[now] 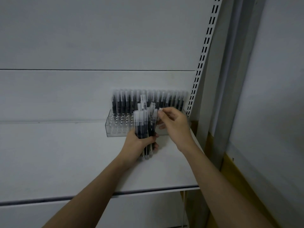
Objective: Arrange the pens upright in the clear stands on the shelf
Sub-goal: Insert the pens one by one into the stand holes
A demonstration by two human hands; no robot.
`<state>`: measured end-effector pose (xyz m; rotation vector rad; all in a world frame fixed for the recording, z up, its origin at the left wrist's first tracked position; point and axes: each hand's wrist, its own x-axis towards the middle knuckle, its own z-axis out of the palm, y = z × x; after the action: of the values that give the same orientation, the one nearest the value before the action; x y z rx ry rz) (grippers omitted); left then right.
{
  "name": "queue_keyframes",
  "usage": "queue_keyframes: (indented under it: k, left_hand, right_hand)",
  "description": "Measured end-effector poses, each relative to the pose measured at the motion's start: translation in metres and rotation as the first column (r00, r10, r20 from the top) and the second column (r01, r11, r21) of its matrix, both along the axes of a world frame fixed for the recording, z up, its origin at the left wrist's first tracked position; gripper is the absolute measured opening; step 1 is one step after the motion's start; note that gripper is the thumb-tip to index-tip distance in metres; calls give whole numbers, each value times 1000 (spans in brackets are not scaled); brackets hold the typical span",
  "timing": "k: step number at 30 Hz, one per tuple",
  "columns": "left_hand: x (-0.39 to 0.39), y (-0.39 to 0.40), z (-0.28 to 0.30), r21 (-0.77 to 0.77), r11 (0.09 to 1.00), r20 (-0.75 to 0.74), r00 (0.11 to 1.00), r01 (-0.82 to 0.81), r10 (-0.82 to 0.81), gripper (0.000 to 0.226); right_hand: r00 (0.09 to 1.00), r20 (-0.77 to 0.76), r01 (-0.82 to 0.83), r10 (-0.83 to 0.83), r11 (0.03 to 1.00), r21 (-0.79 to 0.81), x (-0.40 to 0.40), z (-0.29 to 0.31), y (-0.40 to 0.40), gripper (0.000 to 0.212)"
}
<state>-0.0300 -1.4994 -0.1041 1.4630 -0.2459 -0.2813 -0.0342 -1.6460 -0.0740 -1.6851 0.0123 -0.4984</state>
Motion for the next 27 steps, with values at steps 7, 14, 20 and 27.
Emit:
queue_keyframes:
  k: [7,14,20,27]
  left_hand:
    - [-1,-1,0,35,999,19,1000,-7,6,10]
    - [3,1,-5,8,1000,24,1000,-2,2,10]
    - [4,0,-5,22,998,6,999,50,-51,5]
    - [5,-1,-4,7,1000,-33,999,9,-8,7]
  right_hand:
    - [998,27,62,-62,998,13,-1,-1,4,17]
    - [991,-111,-76,77,997,18,4,8,2,11]
    - [993,47,100,-105,991,89,11,47,-21,13]
    - [974,126,200,-187,975,-102,35,56,-44,11]
